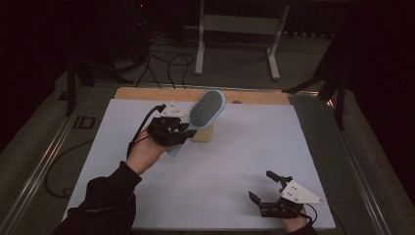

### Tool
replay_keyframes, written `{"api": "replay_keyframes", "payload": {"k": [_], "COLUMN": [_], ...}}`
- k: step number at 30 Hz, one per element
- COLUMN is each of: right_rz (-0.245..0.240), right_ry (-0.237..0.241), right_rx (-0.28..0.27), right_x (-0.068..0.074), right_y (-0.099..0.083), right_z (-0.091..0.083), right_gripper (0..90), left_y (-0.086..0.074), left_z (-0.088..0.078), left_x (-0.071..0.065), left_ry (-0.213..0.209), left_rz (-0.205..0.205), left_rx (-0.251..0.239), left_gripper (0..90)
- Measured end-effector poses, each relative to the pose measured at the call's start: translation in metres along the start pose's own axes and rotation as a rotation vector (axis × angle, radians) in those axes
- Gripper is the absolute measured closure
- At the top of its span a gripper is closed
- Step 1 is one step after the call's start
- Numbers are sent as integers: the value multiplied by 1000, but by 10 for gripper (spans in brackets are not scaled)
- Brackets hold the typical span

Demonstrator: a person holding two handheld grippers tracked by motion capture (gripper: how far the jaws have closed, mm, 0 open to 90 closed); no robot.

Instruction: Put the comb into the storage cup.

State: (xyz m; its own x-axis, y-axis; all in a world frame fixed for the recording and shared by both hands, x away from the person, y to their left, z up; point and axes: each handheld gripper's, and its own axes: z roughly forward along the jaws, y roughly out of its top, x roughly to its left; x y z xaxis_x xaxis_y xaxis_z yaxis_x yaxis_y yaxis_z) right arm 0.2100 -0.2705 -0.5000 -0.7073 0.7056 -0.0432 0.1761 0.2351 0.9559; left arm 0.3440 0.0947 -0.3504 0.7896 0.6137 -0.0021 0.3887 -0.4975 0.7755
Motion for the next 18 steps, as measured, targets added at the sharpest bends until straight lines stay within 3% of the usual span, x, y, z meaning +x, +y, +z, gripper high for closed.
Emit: {"api": "replay_keyframes", "payload": {"k": [13, 18], "right_rz": [2, 3], "right_ry": [2, 2], "right_rx": [-1, -5], "right_x": [0, -1], "right_y": [0, 0], "right_z": [0, -1], "right_gripper": [86, 85], "left_y": [19, 25], "left_z": [9, 14], "left_x": [10, 14], "left_ry": [23, 1], "left_rz": [-26, -47], "left_rx": [-54, -83], "left_gripper": [701, 702]}}
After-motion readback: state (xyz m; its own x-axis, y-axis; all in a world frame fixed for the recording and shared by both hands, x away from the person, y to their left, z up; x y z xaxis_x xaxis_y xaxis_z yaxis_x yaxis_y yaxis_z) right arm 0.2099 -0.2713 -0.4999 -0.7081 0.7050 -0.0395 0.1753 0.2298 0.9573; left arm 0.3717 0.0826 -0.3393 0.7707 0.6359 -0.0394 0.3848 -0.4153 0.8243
